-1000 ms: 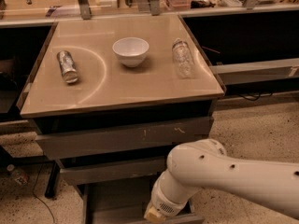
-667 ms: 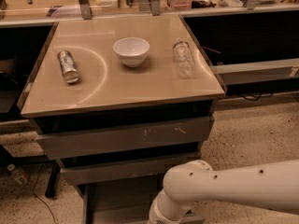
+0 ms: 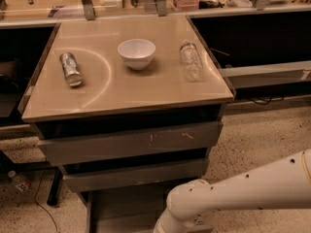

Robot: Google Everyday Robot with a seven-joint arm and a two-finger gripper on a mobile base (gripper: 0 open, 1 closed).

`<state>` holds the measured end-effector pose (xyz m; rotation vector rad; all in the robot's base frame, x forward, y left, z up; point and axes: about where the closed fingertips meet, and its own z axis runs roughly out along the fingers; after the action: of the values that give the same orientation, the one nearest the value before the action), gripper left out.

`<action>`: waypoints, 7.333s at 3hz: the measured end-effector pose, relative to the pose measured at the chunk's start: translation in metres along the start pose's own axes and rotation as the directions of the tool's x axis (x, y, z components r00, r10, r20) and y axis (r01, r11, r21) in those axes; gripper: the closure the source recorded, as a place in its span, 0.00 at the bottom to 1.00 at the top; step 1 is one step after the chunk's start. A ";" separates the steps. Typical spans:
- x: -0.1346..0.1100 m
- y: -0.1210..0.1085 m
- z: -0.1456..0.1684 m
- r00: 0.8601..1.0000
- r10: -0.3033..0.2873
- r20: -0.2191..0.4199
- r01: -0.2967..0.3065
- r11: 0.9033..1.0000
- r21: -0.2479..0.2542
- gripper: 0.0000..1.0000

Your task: Close bottom drawer

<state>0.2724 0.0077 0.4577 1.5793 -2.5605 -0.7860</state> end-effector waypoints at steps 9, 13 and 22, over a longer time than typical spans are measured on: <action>0.106 -0.174 0.167 0.917 0.390 0.079 -0.392 0.920 0.008 1.00; 0.131 -0.231 0.168 0.863 0.488 0.130 -0.500 0.862 0.082 1.00; 0.130 -0.231 0.168 0.864 0.487 0.129 -0.499 0.862 0.083 0.65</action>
Offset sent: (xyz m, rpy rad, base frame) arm -0.0018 -0.0107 -0.1425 -0.0086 0.1353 -0.1562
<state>0.3529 -0.1174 0.1815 0.8323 -2.9328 -0.6844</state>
